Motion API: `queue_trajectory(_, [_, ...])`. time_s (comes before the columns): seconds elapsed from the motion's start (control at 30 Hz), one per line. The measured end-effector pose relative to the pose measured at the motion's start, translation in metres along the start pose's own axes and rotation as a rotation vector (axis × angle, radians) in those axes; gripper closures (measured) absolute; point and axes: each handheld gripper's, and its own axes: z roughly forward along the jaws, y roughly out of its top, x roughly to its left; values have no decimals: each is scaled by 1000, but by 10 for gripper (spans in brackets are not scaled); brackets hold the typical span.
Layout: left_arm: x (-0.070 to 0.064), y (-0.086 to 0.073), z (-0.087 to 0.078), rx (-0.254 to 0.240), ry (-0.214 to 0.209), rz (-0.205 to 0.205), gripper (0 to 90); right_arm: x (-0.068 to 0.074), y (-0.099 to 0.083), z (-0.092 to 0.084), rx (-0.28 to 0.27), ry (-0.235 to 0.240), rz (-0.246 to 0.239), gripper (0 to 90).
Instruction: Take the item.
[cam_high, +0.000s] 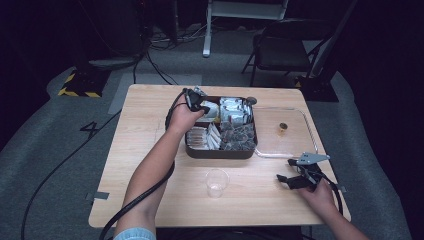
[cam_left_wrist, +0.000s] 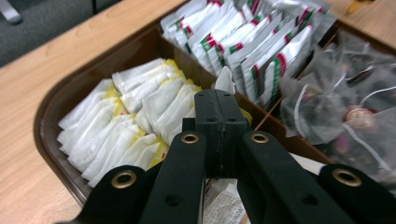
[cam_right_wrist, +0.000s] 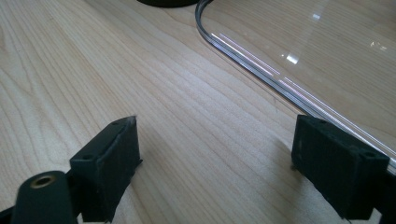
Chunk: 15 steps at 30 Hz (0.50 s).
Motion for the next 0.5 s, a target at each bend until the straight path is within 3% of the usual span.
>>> queue_trajectory(0.5, [-18, 4, -47, -70, -18, 39, 900, 0, 0, 0, 0, 0, 0, 153])
